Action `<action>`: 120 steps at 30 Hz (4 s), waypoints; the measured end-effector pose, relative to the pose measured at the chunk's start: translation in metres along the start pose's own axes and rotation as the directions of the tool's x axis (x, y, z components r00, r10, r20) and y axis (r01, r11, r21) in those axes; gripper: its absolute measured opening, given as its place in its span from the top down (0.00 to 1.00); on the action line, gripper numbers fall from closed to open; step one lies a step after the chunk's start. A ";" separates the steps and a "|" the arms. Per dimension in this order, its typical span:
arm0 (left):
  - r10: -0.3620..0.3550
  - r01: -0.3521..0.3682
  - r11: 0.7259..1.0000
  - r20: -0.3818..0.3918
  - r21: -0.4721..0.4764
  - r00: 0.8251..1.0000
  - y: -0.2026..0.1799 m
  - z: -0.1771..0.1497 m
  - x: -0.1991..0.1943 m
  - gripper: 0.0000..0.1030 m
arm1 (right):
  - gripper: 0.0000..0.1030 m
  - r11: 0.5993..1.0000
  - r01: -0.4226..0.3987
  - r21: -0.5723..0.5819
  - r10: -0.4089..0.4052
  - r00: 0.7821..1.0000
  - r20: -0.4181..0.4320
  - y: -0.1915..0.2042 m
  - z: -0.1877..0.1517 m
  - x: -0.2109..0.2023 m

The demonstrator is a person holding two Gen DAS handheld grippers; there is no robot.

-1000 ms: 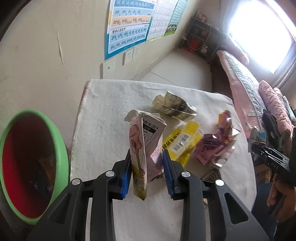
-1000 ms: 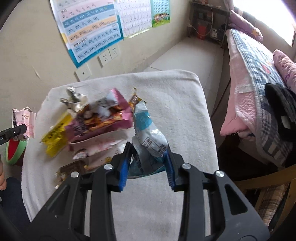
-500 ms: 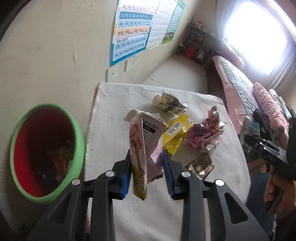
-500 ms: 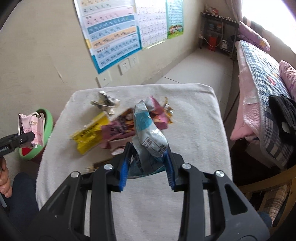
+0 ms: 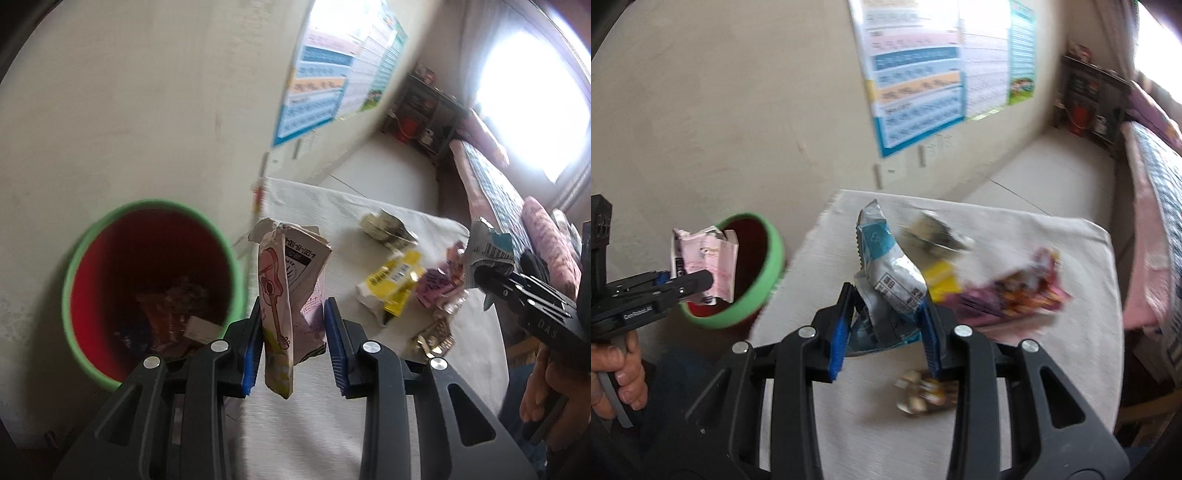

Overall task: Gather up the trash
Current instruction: 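Carry the pink packet and blue-white wrapper over the red bucket, then open both tools to drop the packet and wrapper into the bucket, then move both open tools back over the table toward the yellow packet, then grasp the yellow bar wrapper with the left tool while the right tool grasps the pink chip bag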

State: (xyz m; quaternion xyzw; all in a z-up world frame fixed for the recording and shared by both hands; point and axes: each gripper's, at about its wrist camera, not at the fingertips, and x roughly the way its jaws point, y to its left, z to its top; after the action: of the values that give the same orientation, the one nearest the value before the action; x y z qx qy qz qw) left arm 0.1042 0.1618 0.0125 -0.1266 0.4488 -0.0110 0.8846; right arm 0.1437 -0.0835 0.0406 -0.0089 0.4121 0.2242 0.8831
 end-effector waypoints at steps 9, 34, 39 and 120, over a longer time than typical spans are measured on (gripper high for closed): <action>0.077 -0.072 0.991 0.039 -0.109 0.996 0.078 0.007 -0.027 0.71 | 0.67 0.988 -0.123 -0.089 0.122 0.992 -0.025 0.094 0.028 0.041; 0.062 -0.042 0.957 0.058 -0.287 0.996 0.181 -0.005 -0.031 0.35 | 0.30 0.945 -0.257 -0.201 0.210 0.951 -0.226 0.212 0.027 0.139; 0.077 -0.050 0.949 0.076 -0.311 0.994 0.178 -0.007 -0.036 0.08 | 0.09 0.947 -0.234 -0.220 0.188 0.959 -0.210 0.208 0.021 0.127; -0.055 0.127 0.962 -0.282 0.241 0.958 -0.144 0.008 0.173 0.43 | 0.26 0.872 0.114 0.476 -0.020 0.980 -0.198 -0.192 -0.028 0.079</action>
State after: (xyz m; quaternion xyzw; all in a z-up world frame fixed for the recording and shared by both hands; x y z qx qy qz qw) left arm 0.2278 0.0016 -0.0863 -0.0291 0.5547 -0.1272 0.8218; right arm 0.2451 -0.2307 -0.0679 0.1773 0.5356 0.0811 0.8217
